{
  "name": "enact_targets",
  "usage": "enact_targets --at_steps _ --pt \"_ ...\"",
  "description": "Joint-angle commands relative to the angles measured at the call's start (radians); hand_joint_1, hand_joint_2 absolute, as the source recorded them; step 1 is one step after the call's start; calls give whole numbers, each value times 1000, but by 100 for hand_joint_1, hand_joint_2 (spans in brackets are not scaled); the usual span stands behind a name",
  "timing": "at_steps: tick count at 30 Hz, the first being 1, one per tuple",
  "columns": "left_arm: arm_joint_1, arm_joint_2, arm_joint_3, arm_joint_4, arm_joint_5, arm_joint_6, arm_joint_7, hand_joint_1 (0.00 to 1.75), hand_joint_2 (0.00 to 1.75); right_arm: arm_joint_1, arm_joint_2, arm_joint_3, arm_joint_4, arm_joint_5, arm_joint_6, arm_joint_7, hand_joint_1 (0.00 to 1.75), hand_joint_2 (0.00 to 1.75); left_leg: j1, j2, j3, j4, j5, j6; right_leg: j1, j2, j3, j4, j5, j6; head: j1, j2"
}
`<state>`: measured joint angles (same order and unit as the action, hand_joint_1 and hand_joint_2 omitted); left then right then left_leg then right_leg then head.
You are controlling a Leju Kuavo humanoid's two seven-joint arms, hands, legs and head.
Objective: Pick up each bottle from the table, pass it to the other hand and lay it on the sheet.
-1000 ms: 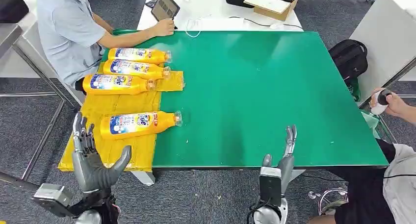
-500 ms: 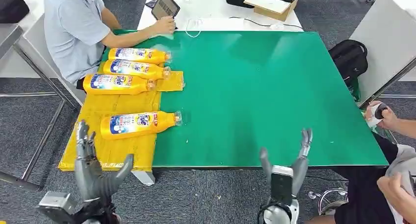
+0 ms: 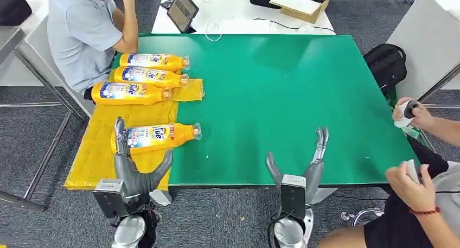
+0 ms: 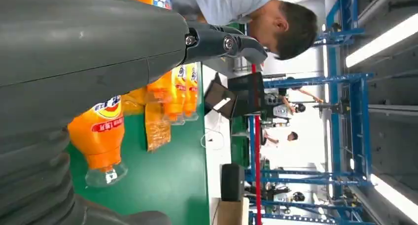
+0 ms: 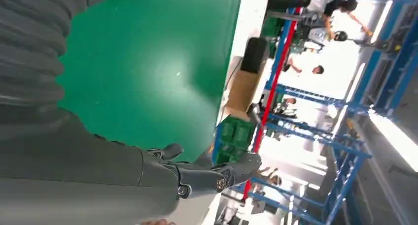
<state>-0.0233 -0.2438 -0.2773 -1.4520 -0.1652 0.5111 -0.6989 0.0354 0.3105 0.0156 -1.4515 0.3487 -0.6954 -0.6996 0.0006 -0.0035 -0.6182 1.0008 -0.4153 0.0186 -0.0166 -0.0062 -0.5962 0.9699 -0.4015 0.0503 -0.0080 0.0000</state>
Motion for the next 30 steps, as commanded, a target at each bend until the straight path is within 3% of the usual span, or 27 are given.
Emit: enact_targets --at_steps 1,8,17,18,23,25,26,30 --pt "-129 22 -77 174 23 78 1 0 175 -162 -25 91 189 -25 -3 1 0 175 1 2 5 -1 -1 -1 1 2 4 -1 0 -2 0 0" --pt "-198 14 -124 255 33 173 1 0 175 -259 -1 100 299 -23 -3 1 0 175 1 1 5 -1 0 -1 1 1 5 -1 0 -2 0 0" --pt "-180 -20 -57 276 -13 187 1 0 175 -274 5 80 394 4 -3 1 0 175 1 1 4 -1 -1 0 1 1 4 -1 -1 -2 0 0" --pt "-179 -31 -38 280 -28 187 1 0 175 -278 5 80 414 25 -3 1 0 0 1 1 4 -1 0 0 1 1 4 -1 0 -1 0 0" --pt "-165 -105 69 255 -106 187 1 0 175 -258 39 48 419 222 -3 1 0 0 1 1 4 0 -1 -1 1 1 4 0 -1 -2 0 0" --pt "-160 -105 121 217 -178 187 1 0 175 -271 39 56 452 224 -3 1 0 0 1 2 5 0 -2 -1 1 2 5 0 -1 -2 0 0" --pt "-169 -105 132 221 -176 187 1 0 175 -297 28 89 494 154 -3 1 0 175 1 2 5 -1 -1 -1 1 2 5 -1 -1 -2 0 0" --pt "-184 -105 160 224 -182 187 1 0 175 -325 18 139 520 99 -3 1 0 175 1 3 2 1 -1 -1 1 3 2 0 0 -2 0 0"
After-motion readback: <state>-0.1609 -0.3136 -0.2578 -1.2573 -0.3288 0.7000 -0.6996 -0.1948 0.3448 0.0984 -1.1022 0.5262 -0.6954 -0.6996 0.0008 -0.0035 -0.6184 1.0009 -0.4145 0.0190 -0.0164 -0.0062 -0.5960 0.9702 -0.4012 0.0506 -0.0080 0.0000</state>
